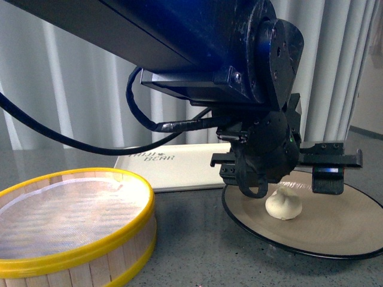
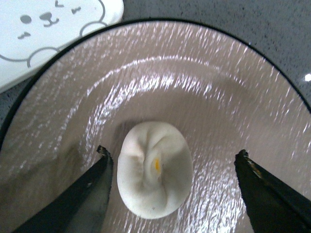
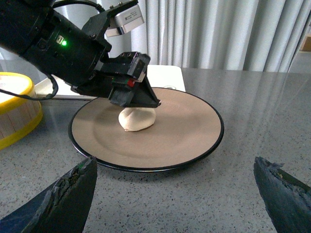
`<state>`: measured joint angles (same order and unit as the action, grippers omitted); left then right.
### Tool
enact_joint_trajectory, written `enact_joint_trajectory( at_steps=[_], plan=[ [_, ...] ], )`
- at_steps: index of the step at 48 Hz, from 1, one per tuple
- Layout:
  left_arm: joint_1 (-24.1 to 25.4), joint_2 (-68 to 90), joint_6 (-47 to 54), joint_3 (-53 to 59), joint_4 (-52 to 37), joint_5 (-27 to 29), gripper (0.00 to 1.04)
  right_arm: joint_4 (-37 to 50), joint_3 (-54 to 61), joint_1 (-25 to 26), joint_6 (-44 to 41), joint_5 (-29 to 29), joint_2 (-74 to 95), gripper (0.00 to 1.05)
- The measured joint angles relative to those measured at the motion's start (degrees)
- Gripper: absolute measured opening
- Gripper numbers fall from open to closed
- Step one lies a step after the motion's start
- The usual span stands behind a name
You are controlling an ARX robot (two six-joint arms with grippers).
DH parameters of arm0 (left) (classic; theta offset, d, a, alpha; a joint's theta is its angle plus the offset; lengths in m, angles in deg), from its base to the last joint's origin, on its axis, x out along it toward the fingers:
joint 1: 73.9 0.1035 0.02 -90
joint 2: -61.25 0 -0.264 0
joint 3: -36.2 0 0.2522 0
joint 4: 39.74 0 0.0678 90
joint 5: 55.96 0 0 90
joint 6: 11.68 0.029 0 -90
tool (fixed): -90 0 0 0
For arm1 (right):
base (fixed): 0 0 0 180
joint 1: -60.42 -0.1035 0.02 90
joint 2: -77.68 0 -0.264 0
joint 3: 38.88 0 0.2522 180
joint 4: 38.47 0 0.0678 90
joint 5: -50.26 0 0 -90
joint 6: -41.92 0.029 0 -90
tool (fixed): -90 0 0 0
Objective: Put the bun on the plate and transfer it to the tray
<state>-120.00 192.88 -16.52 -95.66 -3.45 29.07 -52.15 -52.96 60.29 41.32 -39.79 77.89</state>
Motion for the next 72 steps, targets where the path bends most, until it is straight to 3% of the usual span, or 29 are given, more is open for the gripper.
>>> enact_joint_trajectory(
  at_steps=[7, 12, 22, 27, 33, 39, 42, 46, 48, 51, 56, 67, 72],
  plan=[
    [0.09, 0.79, -0.42, -4.35, 0.87, -0.17, 1.0, 0.0, 0.0, 0.0, 0.0, 0.0, 0.0, 0.96],
    [1.73, 0.81, -2.05, -8.15, 0.77, -1.44, 0.98, 0.0, 0.0, 0.0, 0.0, 0.0, 0.0, 0.96],
    [9.38, -1.66, -4.09, -6.62, -2.93, 6.75, 0.98, 0.0, 0.0, 0.0, 0.0, -0.02, 0.0, 0.96],
    [15.28, -4.83, -7.67, -0.2, -6.84, 10.27, 0.98, 0.0, 0.0, 0.0, 0.0, 0.02, 0.0, 0.96],
    [27.23, -12.63, -12.48, 14.27, -11.93, 14.99, 0.98, 0.0, 0.0, 0.0, 0.0, 0.0, 0.0, 0.96],
    [35.21, -17.94, -14.64, 23.98, -12.17, 17.68, 0.98, 0.0, 0.0, 0.0, 0.0, 0.17, 0.0, 0.96],
    [37.16, -18.67, -15.13, 25.18, -12.17, 18.12, 0.98, 0.0, 0.0, 0.0, 0.0, 0.04, 0.0, 0.96],
    [36.15, -18.73, -15.39, 25.53, -12.22, 17.05, 0.98, 0.0, 0.0, 0.0, 0.0, -0.22, 0.02, 0.96],
    [35.28, -19.85, -11.61, 30.1, -21.9, 16.72, 0.92, 0.0, 0.0, 0.0, 0.0, -0.11, 0.0, 0.96],
    [34.34, -23.71, -4.13, 42.36, -43.67, 14.93, 0.77, 0.0, 0.0, 0.0, 0.0, 0.13, 0.0, 0.96],
    [35.58, -32.59, 2.1, 60.63, -64.52, 13.33, 0.54, 0.0, 0.0, 0.04, 0.0, 0.11, 0.0, 0.96],
    [40.17, -45.64, 3.87, 85.07, -74.9, 11.06, 0.04, 0.0, 0.0, 0.04, 0.0, 0.0, 0.0, 0.96],
    [40.57, -50.21, 4.26, 91.17, -76.54, 9.73, 0.04, 0.0, 0.0, 0.04, 0.0, 0.02, 0.0, 0.96]
  ],
)
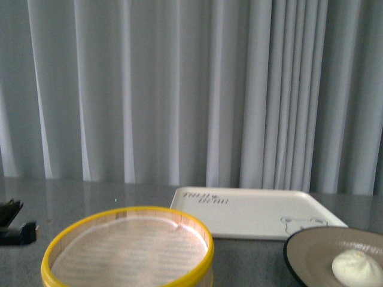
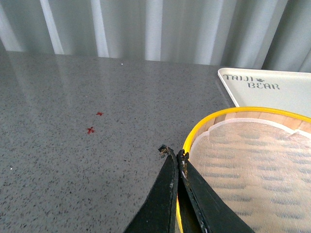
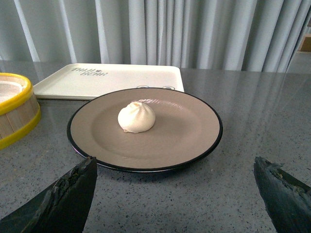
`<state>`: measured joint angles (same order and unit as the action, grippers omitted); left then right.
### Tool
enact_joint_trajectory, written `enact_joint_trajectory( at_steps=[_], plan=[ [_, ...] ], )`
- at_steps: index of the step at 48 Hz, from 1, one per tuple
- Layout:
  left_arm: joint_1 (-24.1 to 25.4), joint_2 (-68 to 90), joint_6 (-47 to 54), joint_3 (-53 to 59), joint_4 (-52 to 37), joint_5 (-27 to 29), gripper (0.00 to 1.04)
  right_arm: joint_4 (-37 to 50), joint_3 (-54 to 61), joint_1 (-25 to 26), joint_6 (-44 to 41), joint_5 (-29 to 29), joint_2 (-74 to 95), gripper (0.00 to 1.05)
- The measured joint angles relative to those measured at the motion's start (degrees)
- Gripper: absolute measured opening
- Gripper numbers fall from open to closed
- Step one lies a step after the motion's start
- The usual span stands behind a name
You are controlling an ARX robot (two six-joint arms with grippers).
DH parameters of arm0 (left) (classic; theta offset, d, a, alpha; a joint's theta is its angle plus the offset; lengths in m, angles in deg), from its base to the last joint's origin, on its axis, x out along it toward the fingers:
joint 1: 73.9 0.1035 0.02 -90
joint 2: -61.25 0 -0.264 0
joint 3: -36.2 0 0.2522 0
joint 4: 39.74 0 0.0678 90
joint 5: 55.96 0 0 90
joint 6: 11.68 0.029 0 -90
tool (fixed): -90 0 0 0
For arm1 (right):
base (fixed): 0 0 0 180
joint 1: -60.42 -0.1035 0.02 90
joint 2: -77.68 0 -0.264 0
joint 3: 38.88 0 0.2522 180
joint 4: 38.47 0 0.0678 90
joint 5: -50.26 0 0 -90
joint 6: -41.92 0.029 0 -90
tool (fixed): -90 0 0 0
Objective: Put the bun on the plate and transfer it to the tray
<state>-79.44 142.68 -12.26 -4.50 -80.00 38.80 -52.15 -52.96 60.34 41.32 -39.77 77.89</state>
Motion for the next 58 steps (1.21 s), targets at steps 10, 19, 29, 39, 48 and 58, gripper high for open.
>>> enact_joint_trajectory(
  at_steps=[10, 19, 29, 39, 48, 58],
  plan=[
    [1.6, -6.51, 0.13, 7.54, -0.9, -0.68, 0.04, 0.0, 0.0, 0.0, 0.0, -0.04, 0.0, 0.96],
    [4.98, -15.12, 0.15, 14.93, 0.07, -4.57, 0.04, 0.0, 0.0, 0.0, 0.0, -0.02, 0.0, 0.96],
    [5.49, -24.11, 0.17, 20.04, 4.17, -4.63, 0.04, 0.0, 0.0, 0.0, 0.0, 0.0, 0.0, 0.96],
    [5.49, -28.76, 0.15, 24.65, 4.92, -4.72, 0.04, 0.0, 0.0, 0.0, 0.0, -0.02, 0.0, 0.96],
    [5.49, -36.81, 0.15, 25.35, 11.19, -4.74, 0.04, 0.0, 0.0, 0.0, 0.0, -0.02, 0.0, 0.96],
    [5.49, -44.13, 0.17, 25.4, 17.59, -4.74, 0.04, 0.0, 0.0, 0.0, 0.0, -0.02, 0.0, 0.96]
  ],
)
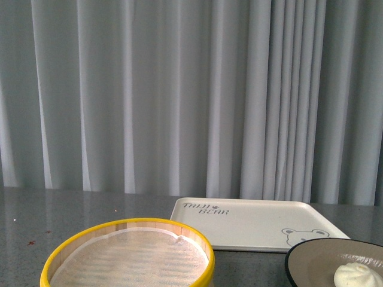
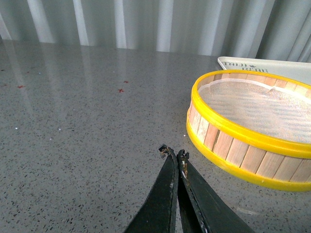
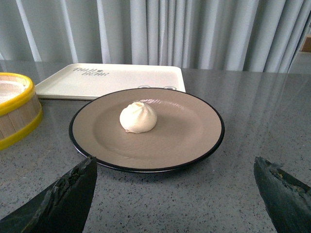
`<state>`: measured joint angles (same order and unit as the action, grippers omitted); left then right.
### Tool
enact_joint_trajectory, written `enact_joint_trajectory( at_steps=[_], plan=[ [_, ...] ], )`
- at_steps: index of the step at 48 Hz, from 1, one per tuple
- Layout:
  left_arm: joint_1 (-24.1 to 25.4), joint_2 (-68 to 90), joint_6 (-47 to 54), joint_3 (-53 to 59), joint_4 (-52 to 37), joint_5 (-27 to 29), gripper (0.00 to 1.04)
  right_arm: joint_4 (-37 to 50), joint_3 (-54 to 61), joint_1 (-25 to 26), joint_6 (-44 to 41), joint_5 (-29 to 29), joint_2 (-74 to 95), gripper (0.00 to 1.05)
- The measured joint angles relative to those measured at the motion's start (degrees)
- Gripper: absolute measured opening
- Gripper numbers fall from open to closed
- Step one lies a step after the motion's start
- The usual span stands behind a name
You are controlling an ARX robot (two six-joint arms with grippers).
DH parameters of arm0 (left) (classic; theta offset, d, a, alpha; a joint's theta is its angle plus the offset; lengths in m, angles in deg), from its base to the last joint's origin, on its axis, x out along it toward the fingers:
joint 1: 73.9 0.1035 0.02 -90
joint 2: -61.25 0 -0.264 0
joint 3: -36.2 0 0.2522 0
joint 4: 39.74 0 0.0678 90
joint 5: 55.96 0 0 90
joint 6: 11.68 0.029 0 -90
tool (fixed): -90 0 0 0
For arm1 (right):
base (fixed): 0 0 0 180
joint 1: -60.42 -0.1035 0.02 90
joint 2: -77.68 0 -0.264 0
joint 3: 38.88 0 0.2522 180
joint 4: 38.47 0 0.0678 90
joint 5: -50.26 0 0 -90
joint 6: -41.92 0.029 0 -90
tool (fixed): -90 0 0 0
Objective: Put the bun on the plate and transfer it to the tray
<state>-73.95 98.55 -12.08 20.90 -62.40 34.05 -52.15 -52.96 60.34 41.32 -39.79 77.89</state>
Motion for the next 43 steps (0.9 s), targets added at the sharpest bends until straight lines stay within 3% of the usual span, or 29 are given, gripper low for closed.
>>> enact_joint_trajectory(
  at_steps=[28, 43],
  plan=[
    [0.0, -19.26, -0.02, 0.07, 18.21, 0.02, 0.04, 0.0, 0.0, 0.0, 0.0, 0.0, 0.0, 0.96],
    [0.0, -24.33, -0.02, 0.07, 23.23, 0.02, 0.04, 0.0, 0.0, 0.0, 0.0, 0.0, 0.0, 0.96]
  ],
)
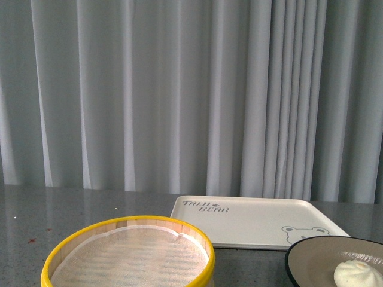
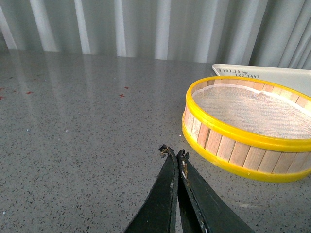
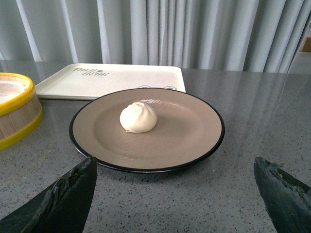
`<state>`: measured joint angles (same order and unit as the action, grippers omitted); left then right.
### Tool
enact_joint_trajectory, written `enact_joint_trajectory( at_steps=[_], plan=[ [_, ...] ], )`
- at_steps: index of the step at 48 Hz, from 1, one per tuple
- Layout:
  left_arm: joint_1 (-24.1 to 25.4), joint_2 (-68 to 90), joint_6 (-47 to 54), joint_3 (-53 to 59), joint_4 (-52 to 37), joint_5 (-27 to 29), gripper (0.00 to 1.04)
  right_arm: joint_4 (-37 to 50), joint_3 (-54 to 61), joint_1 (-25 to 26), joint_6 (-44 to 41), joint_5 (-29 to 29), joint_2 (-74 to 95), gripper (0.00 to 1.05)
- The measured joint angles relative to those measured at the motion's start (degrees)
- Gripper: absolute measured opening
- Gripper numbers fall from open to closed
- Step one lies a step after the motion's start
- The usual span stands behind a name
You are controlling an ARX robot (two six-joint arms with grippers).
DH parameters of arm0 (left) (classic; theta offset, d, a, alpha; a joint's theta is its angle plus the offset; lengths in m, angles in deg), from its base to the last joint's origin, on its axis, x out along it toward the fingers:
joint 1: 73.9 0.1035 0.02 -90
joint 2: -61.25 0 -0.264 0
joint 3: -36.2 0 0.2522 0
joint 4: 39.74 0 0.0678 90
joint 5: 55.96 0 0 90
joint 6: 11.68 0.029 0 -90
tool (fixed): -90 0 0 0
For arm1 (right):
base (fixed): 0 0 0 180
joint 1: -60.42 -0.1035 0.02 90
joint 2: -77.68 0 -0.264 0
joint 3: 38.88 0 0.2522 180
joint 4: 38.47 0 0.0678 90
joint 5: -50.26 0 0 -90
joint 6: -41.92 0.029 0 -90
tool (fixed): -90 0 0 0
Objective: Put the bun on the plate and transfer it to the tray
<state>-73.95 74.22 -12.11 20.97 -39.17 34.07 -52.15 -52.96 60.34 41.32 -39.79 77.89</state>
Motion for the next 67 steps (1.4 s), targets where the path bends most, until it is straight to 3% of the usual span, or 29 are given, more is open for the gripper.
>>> enact_joint_trajectory(
  at_steps=[12, 17, 25, 28, 37, 49, 67],
  plan=[
    [0.0, -4.0, 0.02, -0.02, 3.61, 0.0, 0.04, 0.0, 0.0, 0.0, 0.0, 0.0, 0.0, 0.96],
    [0.0, -10.38, 0.04, -0.02, 12.35, -0.04, 0.04, 0.0, 0.0, 0.0, 0.0, 0.0, 0.0, 0.96],
    [0.0, -12.7, 0.0, -0.02, 13.09, -0.02, 0.04, 0.0, 0.0, 0.0, 0.0, 0.0, 0.0, 0.96],
    [0.0, -12.72, 0.02, -0.02, 13.16, -0.02, 0.13, 0.0, 0.0, 0.0, 0.0, 0.0, 0.0, 0.96],
    [0.0, -12.76, 0.02, -0.02, 13.16, -0.02, 0.58, 0.0, 0.0, 0.0, 0.0, 0.0, 0.0, 0.96],
    [0.0, -12.76, 0.02, -0.02, 13.16, -0.02, 0.99, 0.0, 0.0, 0.0, 0.0, 0.0, 0.0, 0.96],
    [0.0, -12.76, 0.15, -0.02, 13.16, -0.02, 0.98, 0.0, 0.0, 0.0, 0.0, 0.0, 0.0, 0.96]
  ],
)
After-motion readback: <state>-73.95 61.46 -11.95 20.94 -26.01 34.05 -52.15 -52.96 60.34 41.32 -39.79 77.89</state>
